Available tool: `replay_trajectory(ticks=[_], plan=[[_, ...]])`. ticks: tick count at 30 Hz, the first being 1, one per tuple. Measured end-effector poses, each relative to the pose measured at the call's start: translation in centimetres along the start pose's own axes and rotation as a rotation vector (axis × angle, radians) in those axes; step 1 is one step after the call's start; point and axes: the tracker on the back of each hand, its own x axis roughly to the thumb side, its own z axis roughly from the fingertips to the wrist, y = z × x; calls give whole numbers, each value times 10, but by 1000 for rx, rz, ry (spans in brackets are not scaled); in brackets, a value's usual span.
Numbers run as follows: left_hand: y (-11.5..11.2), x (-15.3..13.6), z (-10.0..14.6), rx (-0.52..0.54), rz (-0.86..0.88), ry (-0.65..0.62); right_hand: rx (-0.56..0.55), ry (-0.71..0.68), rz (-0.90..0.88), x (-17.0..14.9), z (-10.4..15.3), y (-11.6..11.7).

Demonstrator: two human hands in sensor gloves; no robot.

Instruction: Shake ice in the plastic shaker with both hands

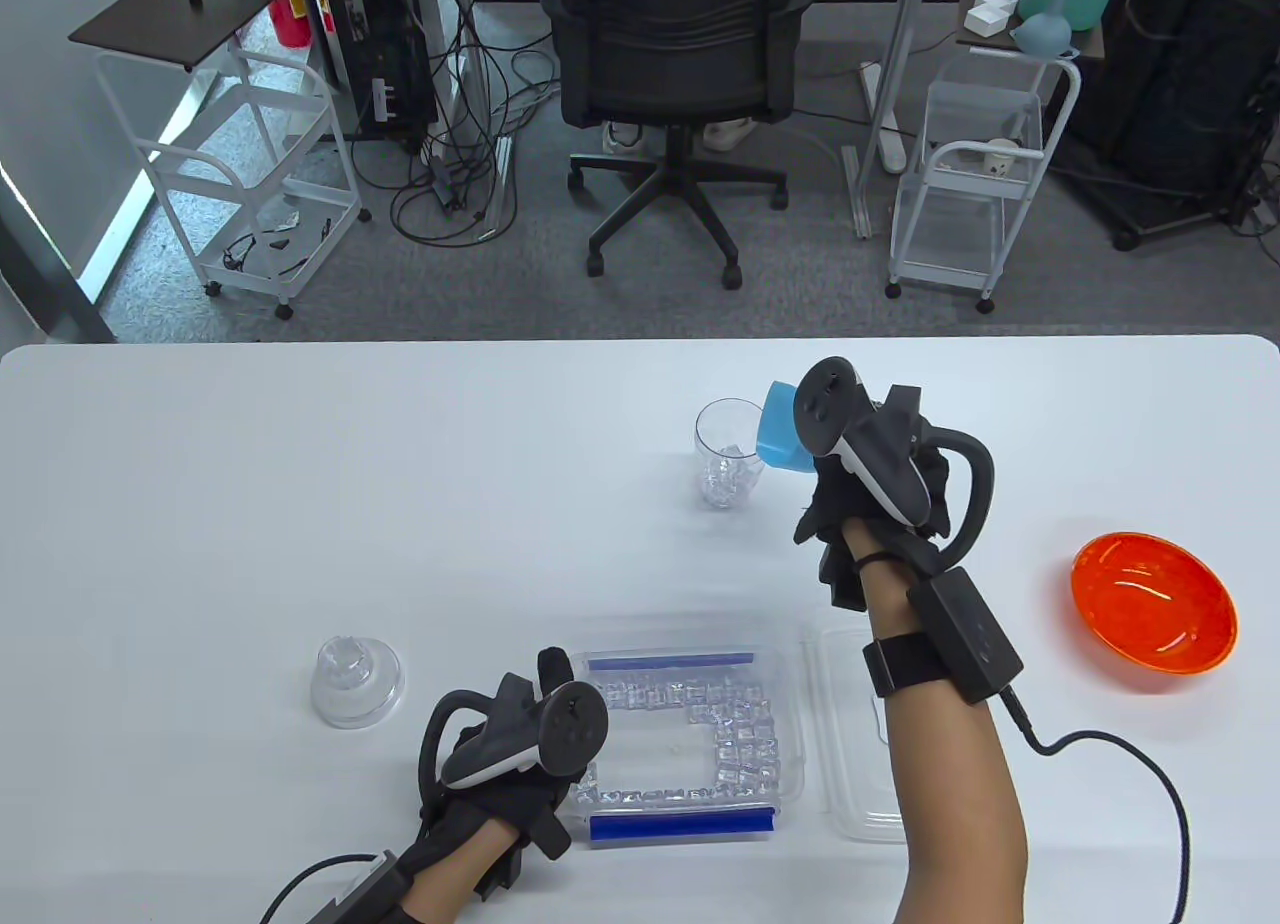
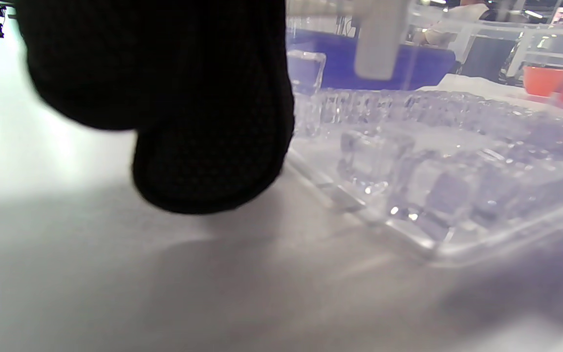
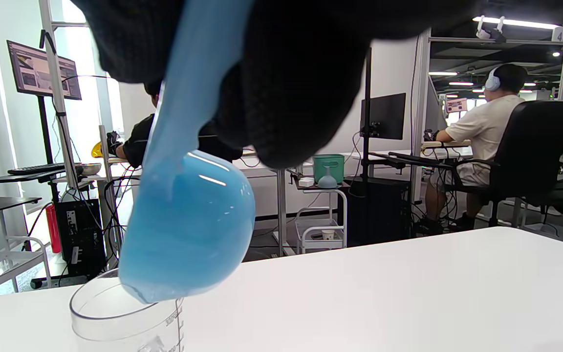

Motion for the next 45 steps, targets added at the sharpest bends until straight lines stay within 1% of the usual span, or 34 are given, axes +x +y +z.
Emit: replay_trajectory(ticks=[4,7,12,17,20,24,29,31,33,36,39,41,42,43,45], plan=[[0,0,0,1,2,0,-37,-36,-4,-1,8,-5],[0,0,0,1,2,1,-39,-72,-20,-4,16,-11],[0,0,0,-1,3,1,-38,-181,-15,-10,37,-26],[0,0,0,0,5,2,34,-348,-9,-12,71,-37],[0,0,0,1,4,4,98,-453,-4,-13,89,-38],[0,0,0,-1,3,5,214,-586,7,-15,111,-28],[0,0,0,-1,1,7,332,-695,16,-13,122,-7],[0,0,0,-1,3,6,400,-753,19,-10,124,6],[0,0,0,2,4,8,430,-793,24,-7,125,16],[-1,0,0,2,4,10,418,-826,30,-3,125,27],[-1,0,0,4,7,13,455,-853,53,0,122,35],[-1,0,0,6,9,15,489,-871,-4,0,117,38],[-1,0,0,7,10,17,527,-870,-23,0,114,41],[-1,0,0,8,10,19,532,-863,-33,-1,111,44],[-1,0,0,13,9,28,583,-862,-89,-4,104,53]])
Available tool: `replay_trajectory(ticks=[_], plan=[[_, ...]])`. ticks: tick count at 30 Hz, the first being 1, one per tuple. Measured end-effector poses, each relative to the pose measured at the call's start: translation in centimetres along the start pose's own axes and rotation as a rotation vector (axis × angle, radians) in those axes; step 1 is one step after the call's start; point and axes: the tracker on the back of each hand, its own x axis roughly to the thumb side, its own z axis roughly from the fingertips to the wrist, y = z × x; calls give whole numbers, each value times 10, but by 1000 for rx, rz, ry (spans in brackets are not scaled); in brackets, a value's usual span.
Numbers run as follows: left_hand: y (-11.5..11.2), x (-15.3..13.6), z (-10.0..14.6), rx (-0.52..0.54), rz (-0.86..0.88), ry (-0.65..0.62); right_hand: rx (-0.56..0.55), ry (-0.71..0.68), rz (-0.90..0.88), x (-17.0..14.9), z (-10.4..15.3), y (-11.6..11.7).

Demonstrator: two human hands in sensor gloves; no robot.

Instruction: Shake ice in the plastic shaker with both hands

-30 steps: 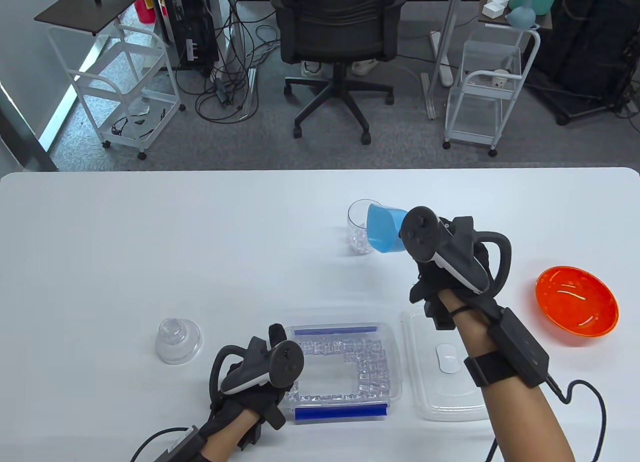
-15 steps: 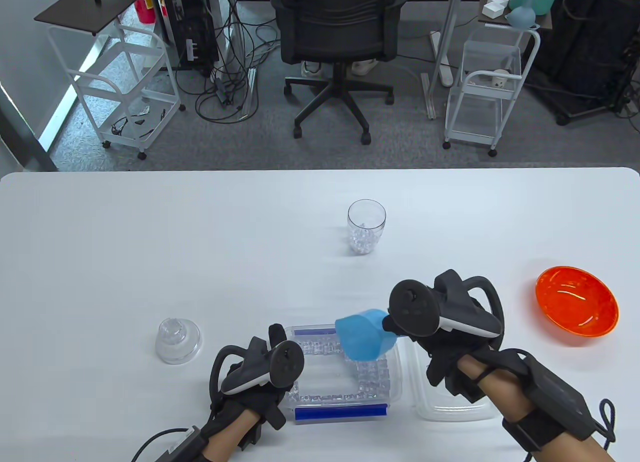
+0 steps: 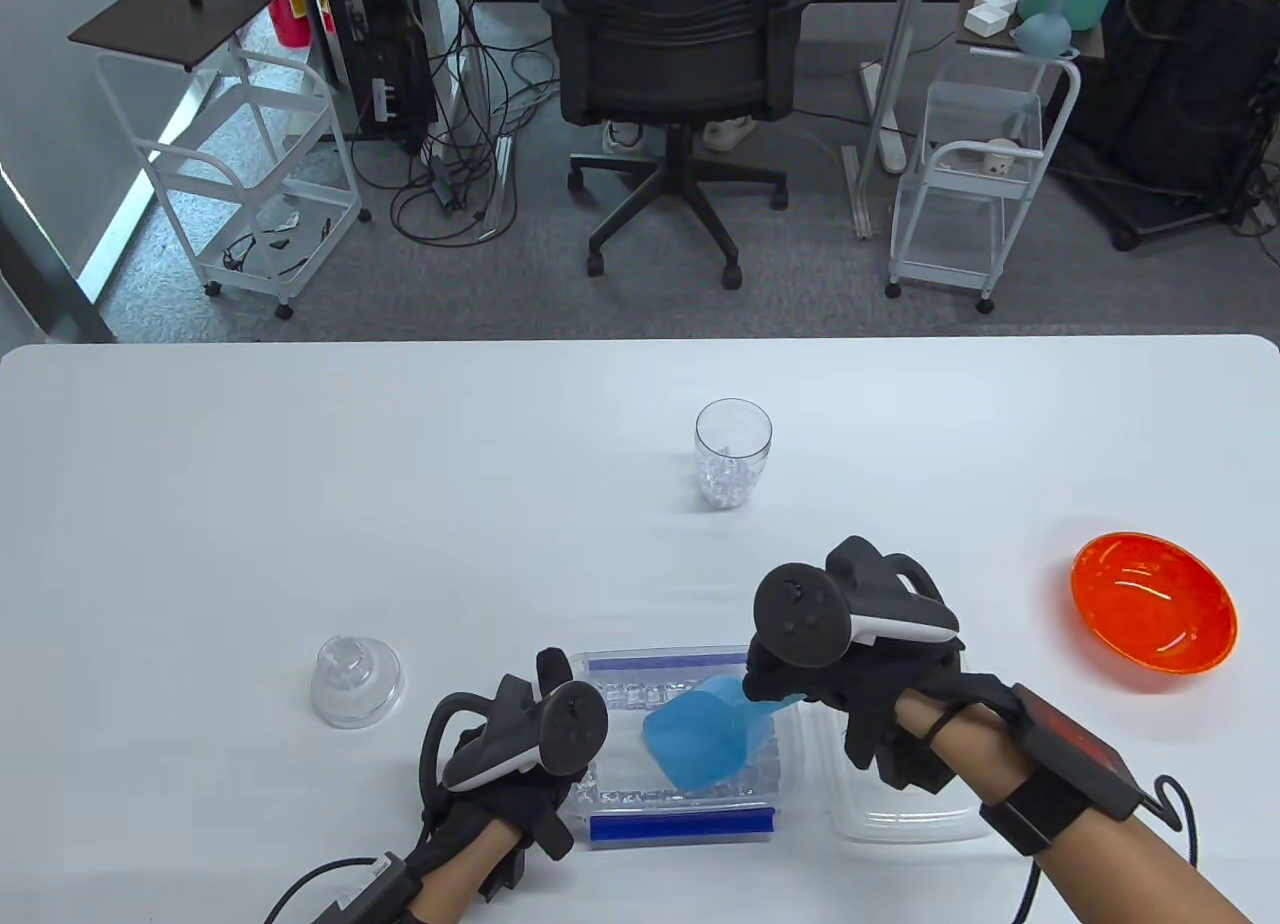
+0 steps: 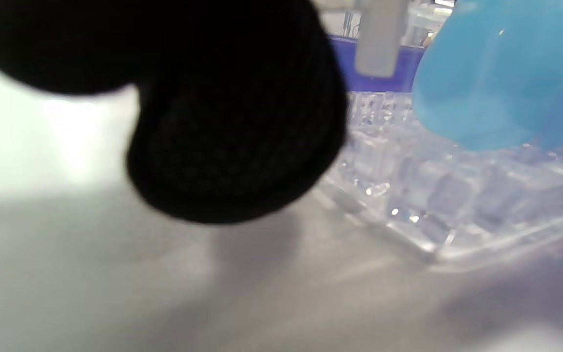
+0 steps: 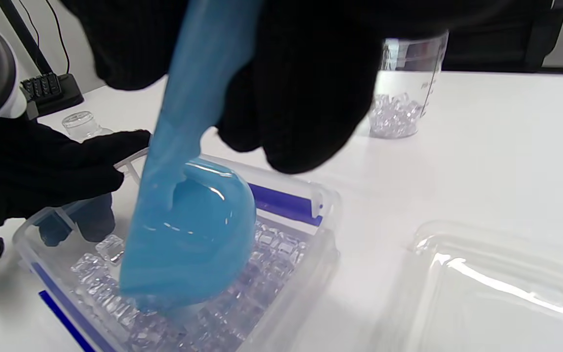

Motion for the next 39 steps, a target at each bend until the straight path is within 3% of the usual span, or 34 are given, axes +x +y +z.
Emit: replay_trajectory(ticks=[10,15,18,19,21,24,27,39], plan=[[0,1,0,1,-6,22,59,-26,-247,-42,-11,29],[0,2,0,3,-13,28,79,-82,-288,-31,-25,47],[0,2,0,-3,-9,27,76,-32,-286,-27,-27,59],[0,2,-1,-8,-5,21,52,-42,-361,-26,-28,67],[0,1,0,-7,6,20,55,84,-449,-32,-23,77],[0,1,-1,-12,7,19,29,81,-615,-45,-18,92],[0,0,-1,-17,19,15,5,72,-695,-51,-17,98],[0,-1,-2,-23,31,5,-3,92,-738,-66,0,97]])
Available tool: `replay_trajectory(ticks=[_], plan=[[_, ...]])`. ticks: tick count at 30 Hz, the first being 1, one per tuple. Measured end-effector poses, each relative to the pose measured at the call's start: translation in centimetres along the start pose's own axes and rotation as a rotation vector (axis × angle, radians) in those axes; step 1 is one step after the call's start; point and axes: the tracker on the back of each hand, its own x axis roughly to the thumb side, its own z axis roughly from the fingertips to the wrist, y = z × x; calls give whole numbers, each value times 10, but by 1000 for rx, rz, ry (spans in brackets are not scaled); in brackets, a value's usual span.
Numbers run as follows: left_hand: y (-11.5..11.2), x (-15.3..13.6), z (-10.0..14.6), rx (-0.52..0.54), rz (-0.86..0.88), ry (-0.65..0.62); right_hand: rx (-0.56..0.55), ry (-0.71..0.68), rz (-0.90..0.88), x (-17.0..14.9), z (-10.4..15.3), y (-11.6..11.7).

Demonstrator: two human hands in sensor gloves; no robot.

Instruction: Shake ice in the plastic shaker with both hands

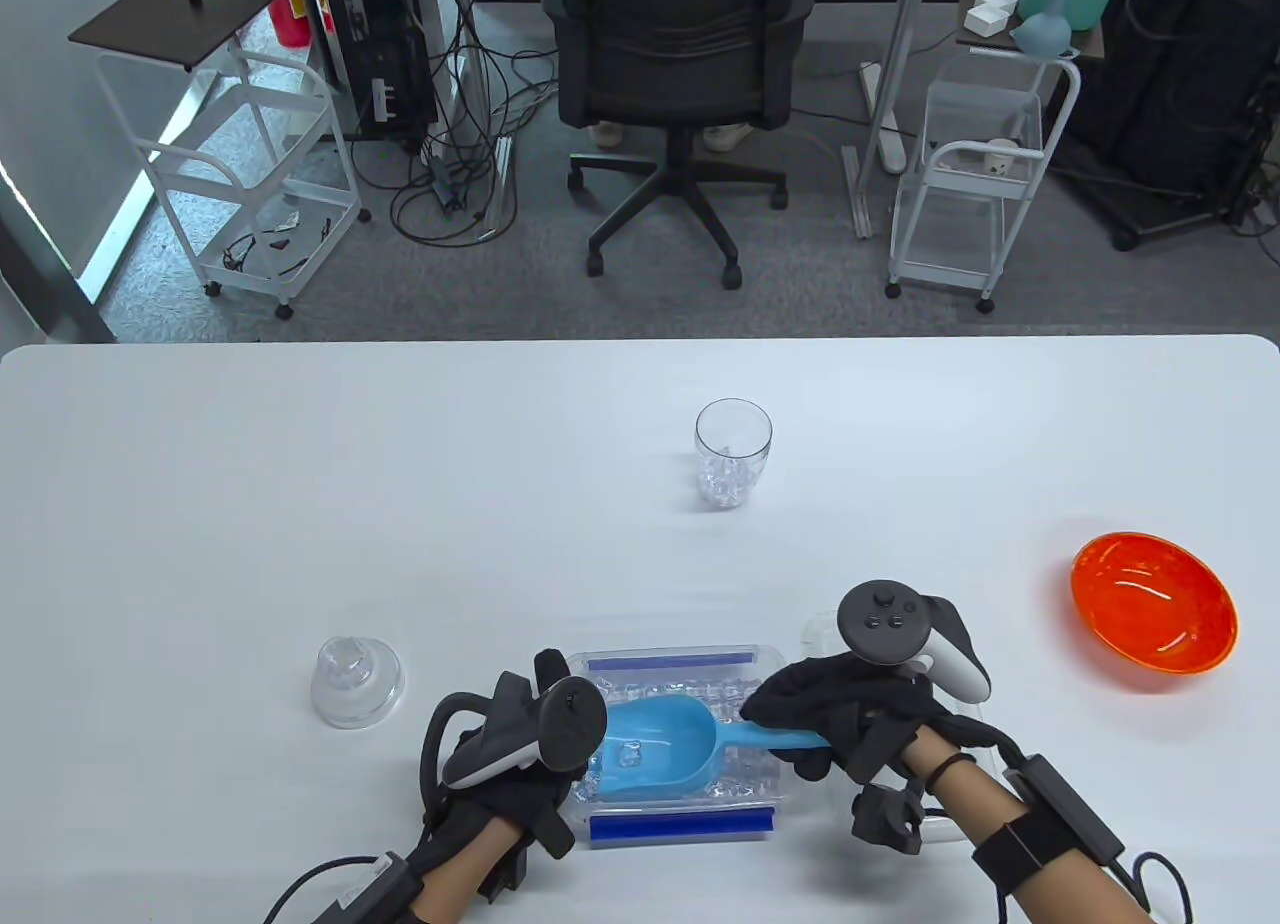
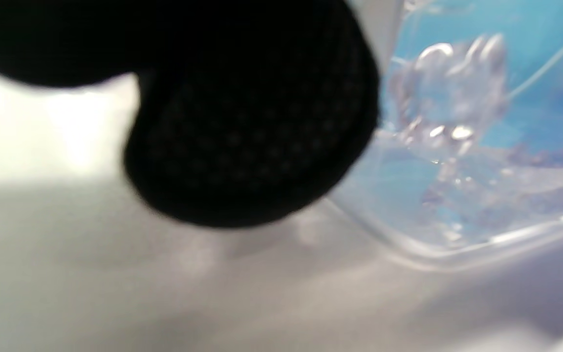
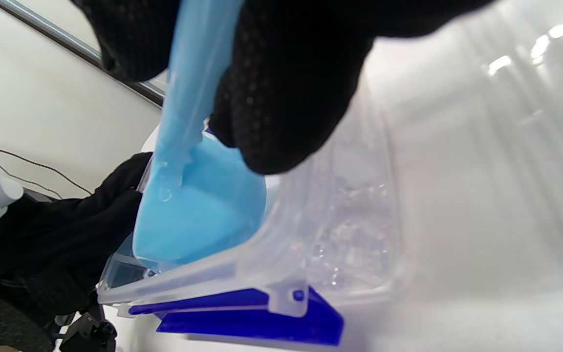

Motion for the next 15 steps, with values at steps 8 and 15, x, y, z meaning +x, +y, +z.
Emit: replay_trajectory(ticks=[8,15], plan=[[0,-1,0,-2,4,-1,-45,14,-49,-7,19,-19],[0,-1,0,-1,3,-1,-75,8,-79,-4,32,-38]])
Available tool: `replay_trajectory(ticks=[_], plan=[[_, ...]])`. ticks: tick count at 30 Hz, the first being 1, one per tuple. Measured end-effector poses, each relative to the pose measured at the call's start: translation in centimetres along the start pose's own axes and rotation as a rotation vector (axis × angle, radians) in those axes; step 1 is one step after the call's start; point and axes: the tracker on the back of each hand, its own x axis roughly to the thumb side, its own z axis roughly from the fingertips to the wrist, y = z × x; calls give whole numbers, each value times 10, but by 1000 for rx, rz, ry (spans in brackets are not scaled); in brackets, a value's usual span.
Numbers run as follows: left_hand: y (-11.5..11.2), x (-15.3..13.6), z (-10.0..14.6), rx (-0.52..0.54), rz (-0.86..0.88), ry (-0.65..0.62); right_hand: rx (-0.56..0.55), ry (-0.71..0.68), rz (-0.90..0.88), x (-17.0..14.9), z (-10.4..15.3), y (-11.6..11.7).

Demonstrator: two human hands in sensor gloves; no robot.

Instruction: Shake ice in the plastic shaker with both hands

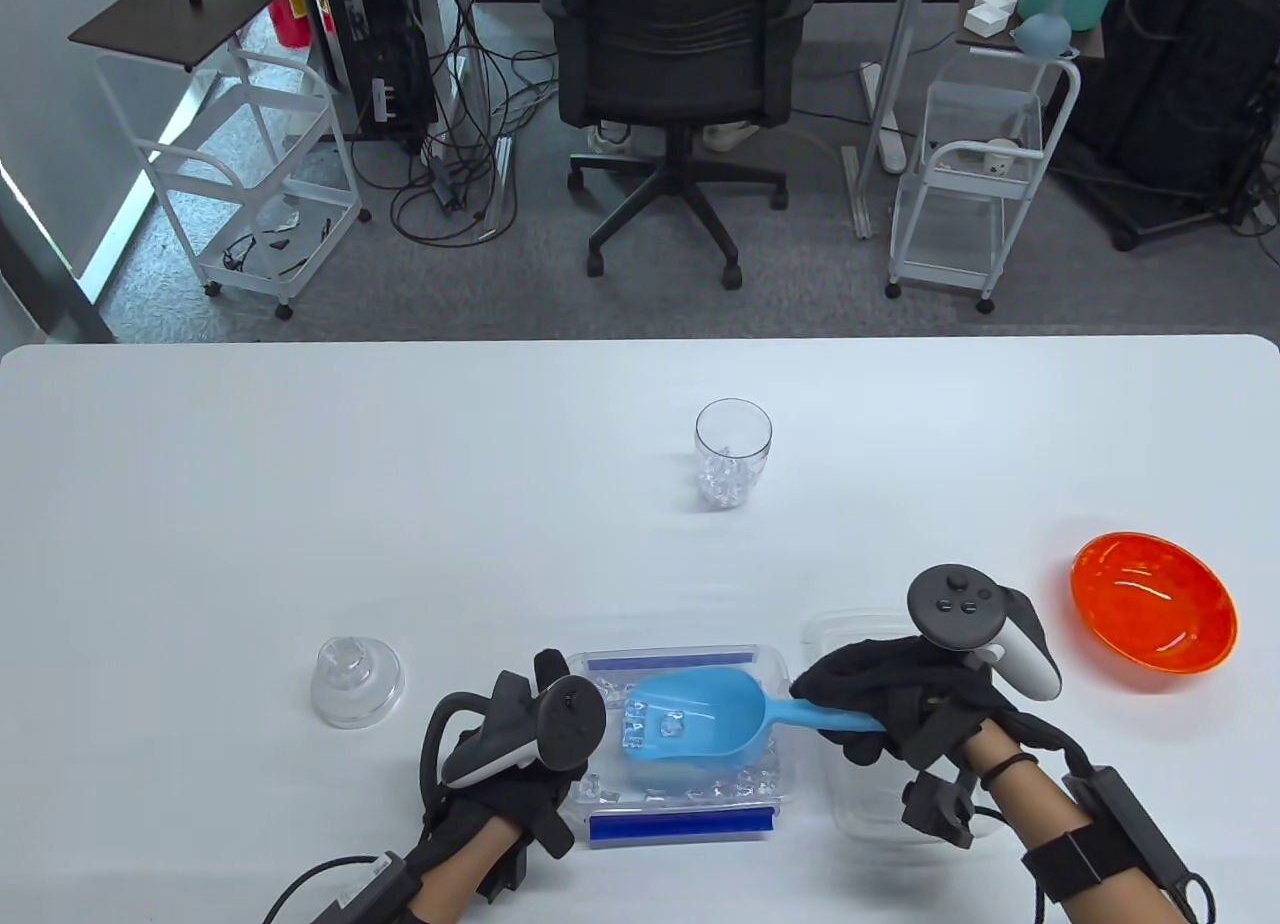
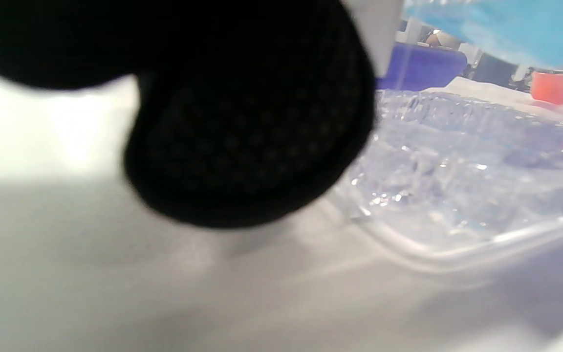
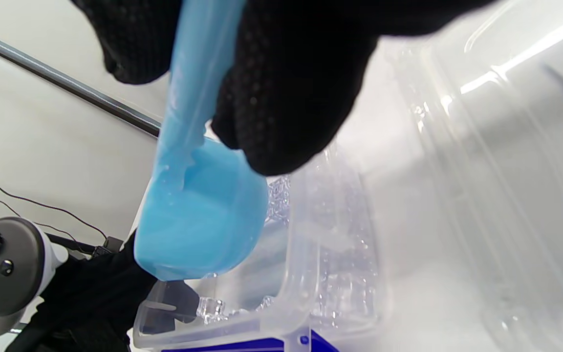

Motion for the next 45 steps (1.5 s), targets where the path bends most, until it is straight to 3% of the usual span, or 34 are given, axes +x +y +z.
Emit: replay_trajectory(ticks=[15,34,45], plan=[[0,0,0,-1,-2,-2,-147,83,-50,3,9,-42],[0,0,0,-4,-3,-6,-308,104,-75,32,-1,-74],[0,0,0,-8,4,-9,-608,329,-8,53,-9,-94]])
